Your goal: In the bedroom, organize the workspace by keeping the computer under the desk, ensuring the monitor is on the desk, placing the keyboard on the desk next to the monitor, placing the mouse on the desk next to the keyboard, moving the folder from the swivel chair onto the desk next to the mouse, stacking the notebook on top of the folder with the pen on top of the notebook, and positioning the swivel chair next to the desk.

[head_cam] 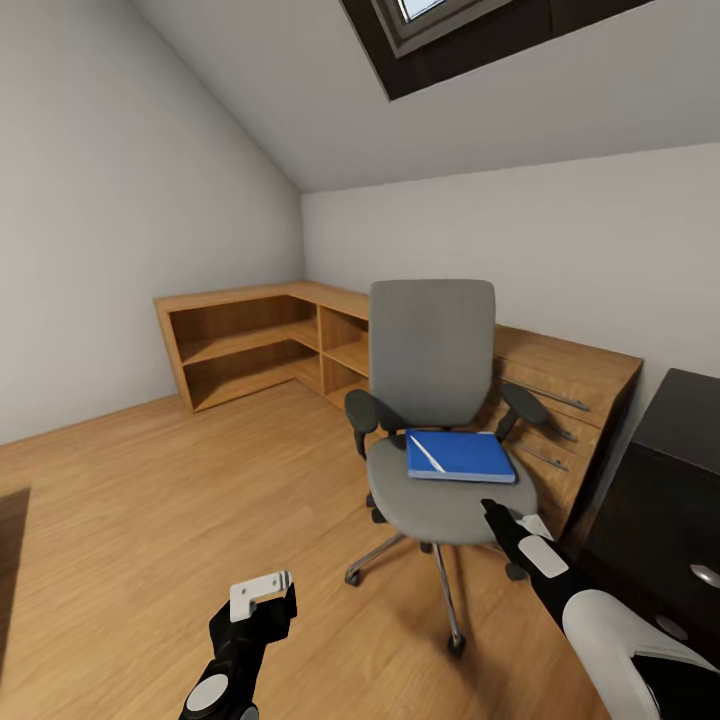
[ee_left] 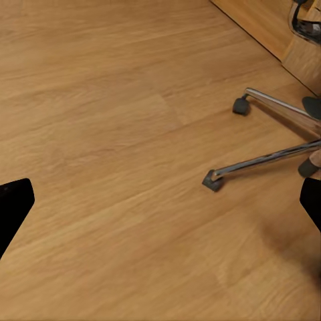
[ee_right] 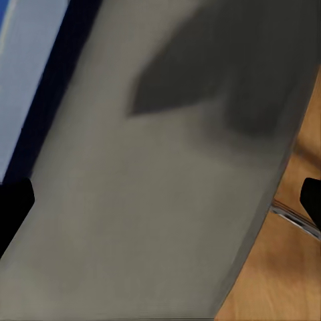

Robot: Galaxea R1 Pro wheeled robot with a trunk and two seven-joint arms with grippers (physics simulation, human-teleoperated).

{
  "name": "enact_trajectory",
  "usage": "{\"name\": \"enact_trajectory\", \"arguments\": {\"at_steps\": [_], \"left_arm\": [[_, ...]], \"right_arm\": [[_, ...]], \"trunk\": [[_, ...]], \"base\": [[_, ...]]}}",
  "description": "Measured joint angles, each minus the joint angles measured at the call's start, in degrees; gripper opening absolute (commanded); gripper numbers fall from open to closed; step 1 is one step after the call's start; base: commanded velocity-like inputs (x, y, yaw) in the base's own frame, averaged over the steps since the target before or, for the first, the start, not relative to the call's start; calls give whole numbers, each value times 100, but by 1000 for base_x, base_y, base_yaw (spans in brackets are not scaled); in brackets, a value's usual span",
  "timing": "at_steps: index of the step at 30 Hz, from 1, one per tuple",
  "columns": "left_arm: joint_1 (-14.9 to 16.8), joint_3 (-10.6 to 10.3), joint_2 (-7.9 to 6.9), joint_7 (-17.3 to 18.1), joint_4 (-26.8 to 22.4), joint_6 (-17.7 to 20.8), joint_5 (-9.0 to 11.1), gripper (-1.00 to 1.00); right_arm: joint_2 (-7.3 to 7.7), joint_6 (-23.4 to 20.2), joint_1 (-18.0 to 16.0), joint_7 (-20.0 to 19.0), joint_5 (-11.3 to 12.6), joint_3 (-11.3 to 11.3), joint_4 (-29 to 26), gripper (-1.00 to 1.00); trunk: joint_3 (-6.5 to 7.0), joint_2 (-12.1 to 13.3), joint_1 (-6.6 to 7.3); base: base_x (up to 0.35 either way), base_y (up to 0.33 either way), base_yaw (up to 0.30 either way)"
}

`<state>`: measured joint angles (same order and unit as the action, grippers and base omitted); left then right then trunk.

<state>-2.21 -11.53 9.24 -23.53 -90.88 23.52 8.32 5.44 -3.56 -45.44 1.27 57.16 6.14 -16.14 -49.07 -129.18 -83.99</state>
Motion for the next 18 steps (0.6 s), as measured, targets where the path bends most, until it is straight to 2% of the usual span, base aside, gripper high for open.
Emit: {"name": "enact_trajectory", "arguments": {"at_steps": [14,18], "left_arm": [[0,0,0,0,0,0,0,100],[0,0,0,6,0,0,-2,100]], "right_arm": [[-7,1,1,0,-9,0,0,100],[-12,1,0,5,-32,6,2,100]], "trunk": [[0,0,0],[0,0,2]], "base": [[4,0,0],[144,0,0]]}}
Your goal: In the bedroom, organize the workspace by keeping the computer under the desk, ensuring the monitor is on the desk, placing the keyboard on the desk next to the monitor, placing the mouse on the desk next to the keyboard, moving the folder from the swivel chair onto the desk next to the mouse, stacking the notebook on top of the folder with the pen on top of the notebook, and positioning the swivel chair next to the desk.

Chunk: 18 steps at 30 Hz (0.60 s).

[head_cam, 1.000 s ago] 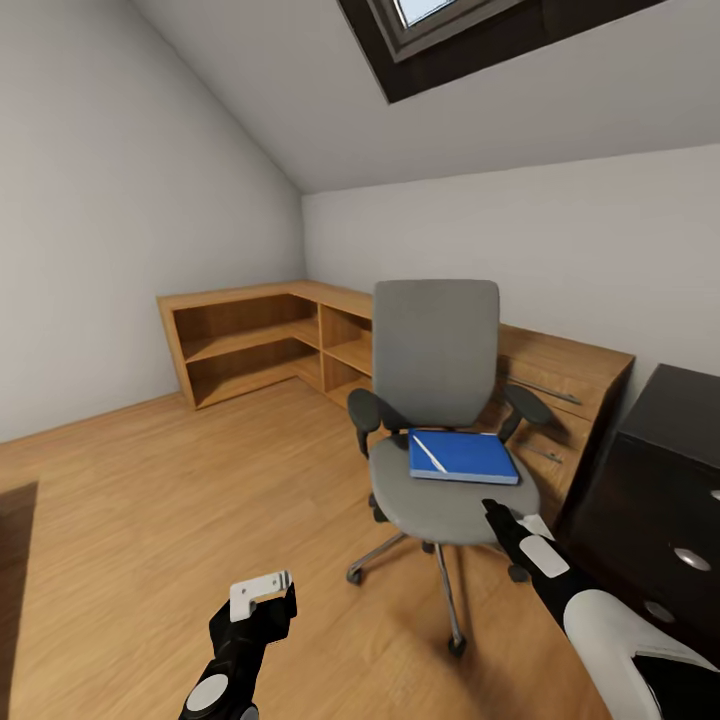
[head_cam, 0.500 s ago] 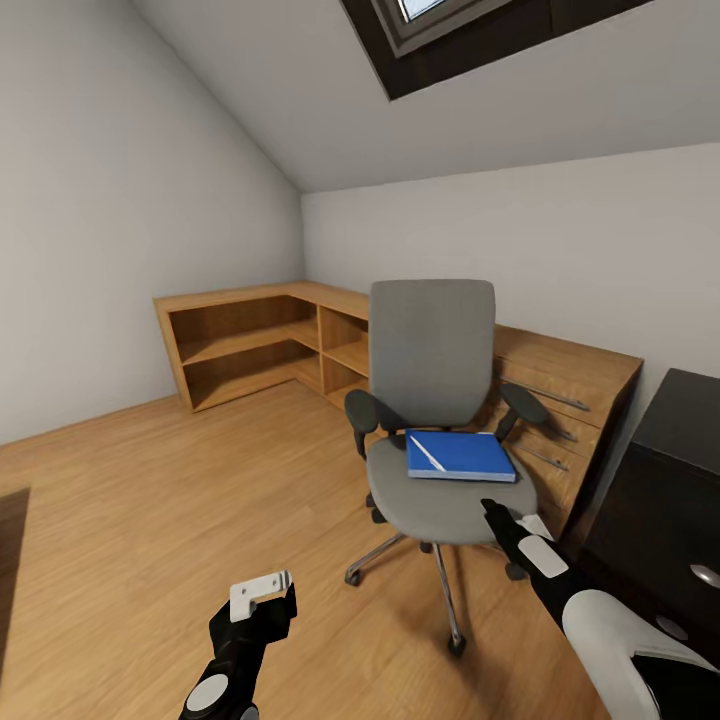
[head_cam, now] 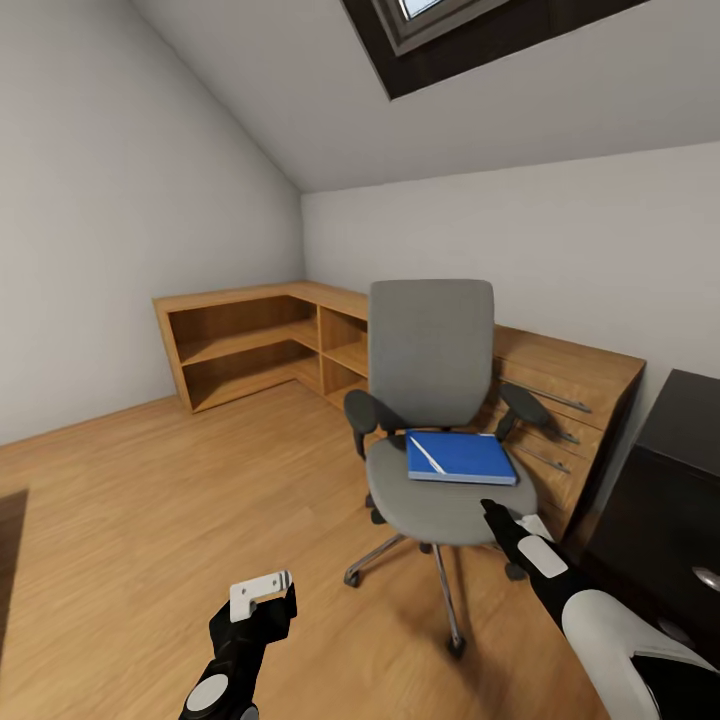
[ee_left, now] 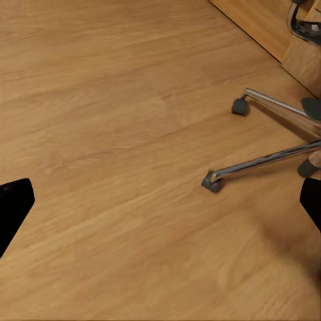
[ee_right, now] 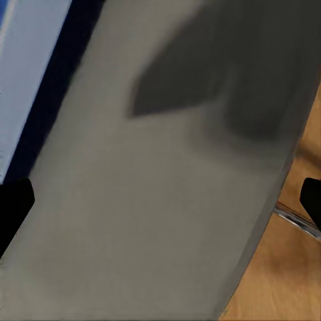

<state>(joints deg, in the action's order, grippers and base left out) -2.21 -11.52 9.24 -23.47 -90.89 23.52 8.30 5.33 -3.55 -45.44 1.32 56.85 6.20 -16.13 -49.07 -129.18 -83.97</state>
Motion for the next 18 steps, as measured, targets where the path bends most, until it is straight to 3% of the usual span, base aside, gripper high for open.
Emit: {"name": "enact_trajectory", "arguments": {"at_steps": [12,18], "left_arm": [[0,0,0,-4,9,0,2,100],[0,0,0,-4,9,0,4,100]], "right_arm": [[-4,0,0,-6,6,-15,-2,100],[-4,2,0,-5,6,-15,-2,100]], "trunk": [[0,0,-2],[0,0,-5]], "base": [[19,0,0],[-181,0,0]]}}
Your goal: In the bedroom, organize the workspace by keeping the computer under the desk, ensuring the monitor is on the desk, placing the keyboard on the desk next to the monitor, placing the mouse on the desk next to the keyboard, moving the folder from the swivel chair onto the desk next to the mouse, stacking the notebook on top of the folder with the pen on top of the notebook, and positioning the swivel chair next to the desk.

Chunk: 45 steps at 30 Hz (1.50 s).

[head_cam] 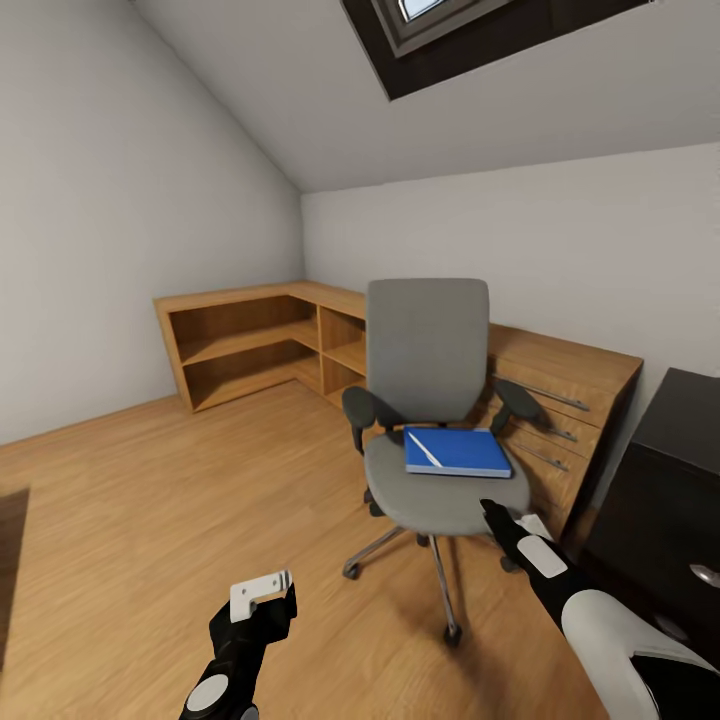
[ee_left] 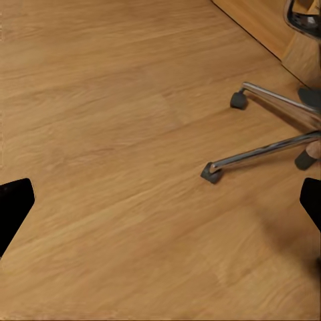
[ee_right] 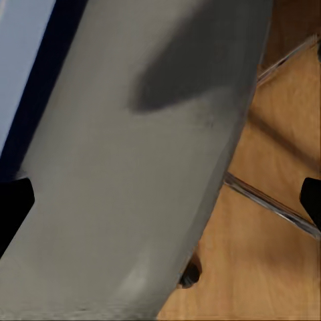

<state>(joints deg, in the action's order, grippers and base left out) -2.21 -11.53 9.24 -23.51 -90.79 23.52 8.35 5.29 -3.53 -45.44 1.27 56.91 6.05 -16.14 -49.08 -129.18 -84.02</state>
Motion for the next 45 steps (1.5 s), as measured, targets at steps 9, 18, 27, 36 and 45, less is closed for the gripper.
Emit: {"name": "enact_trajectory", "arguments": {"at_steps": [9,18,27,36,45], "left_arm": [[0,0,0,-2,0,0,1,100],[0,0,0,-2,0,0,0,100],[0,2,0,-41,272,-13,-5,100],[0,-2,-1,-28,457,-56,-16,100],[-79,9,-46,-46,168,-76,-26,100]], "right_arm": [[0,5,0,0,0,0,0,100],[-7,44,0,0,-6,-4,0,100],[-96,533,2,0,-108,19,128,100],[-307,986,2,10,-436,12,313,100],[-519,1007,30,-48,-265,-13,428,100]], "trunk": [[0,0,2],[0,0,1],[0,0,-1],[0,0,3],[143,319,178]], "base": [[-174,0,0],[-134,0,0],[-309,0,0],[-120,0,0],[0,0,0]]}}
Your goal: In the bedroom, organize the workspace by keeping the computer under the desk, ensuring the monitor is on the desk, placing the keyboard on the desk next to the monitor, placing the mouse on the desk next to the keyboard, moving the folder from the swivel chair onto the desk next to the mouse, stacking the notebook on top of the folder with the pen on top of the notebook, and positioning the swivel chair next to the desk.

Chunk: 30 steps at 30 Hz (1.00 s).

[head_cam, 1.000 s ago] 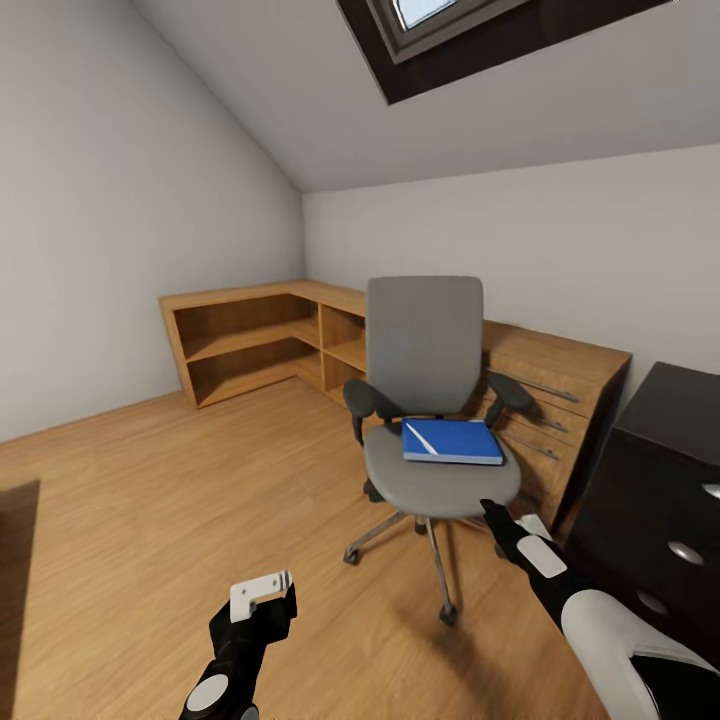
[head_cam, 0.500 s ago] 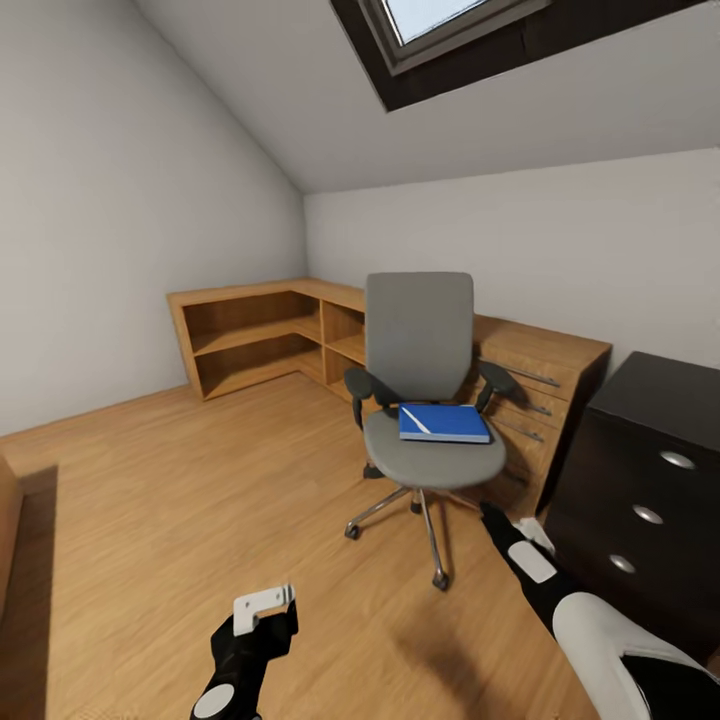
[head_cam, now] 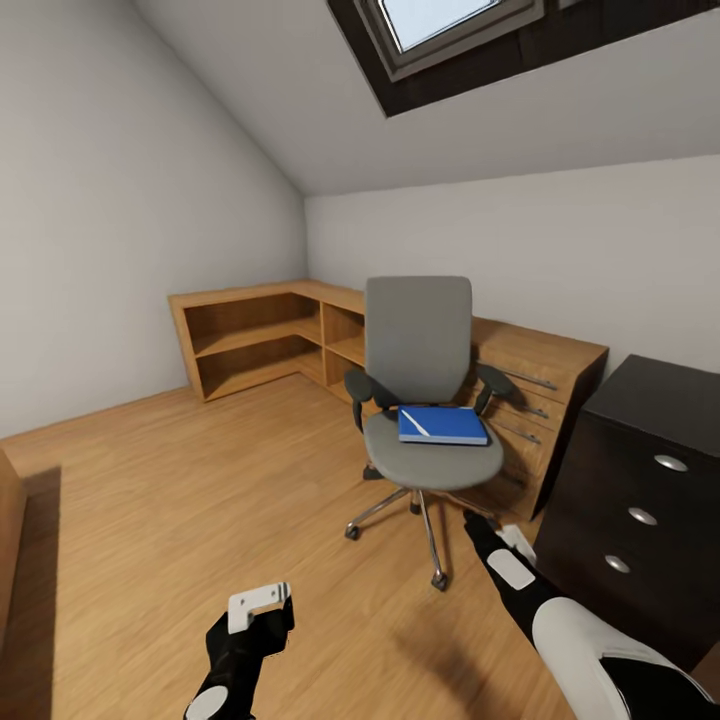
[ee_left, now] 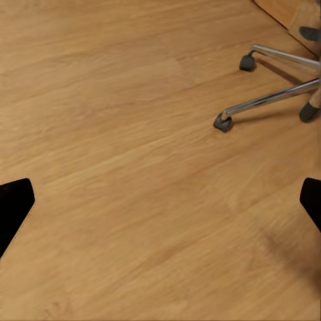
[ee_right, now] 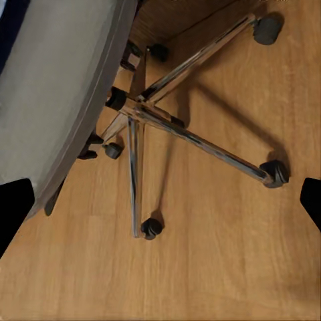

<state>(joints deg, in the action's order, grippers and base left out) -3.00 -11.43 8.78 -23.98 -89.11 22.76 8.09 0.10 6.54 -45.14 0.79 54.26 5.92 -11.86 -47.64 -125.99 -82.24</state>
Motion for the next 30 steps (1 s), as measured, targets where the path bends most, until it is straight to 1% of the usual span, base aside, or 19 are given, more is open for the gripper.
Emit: {"name": "enact_trajectory", "arguments": {"at_steps": [2,6,19,30], "left_arm": [[-4,-7,-41,0,-64,1,0,100],[-2,-9,-57,0,-105,-2,1,100],[-2,-9,-59,7,-107,-1,1,100],[0,-5,-60,17,-107,4,1,100]], "right_arm": [[2,4,10,-45,5,-1,0,100],[20,4,26,-131,10,-4,-5,100],[27,4,44,-503,14,-27,33,100],[31,4,44,-515,14,-28,36,100]], "trunk": [[36,80,44],[108,241,132],[341,762,417],[538,1203,659]], "base": [[0,0,0],[0,0,0],[0,0,0],[-1,0,0]]}}
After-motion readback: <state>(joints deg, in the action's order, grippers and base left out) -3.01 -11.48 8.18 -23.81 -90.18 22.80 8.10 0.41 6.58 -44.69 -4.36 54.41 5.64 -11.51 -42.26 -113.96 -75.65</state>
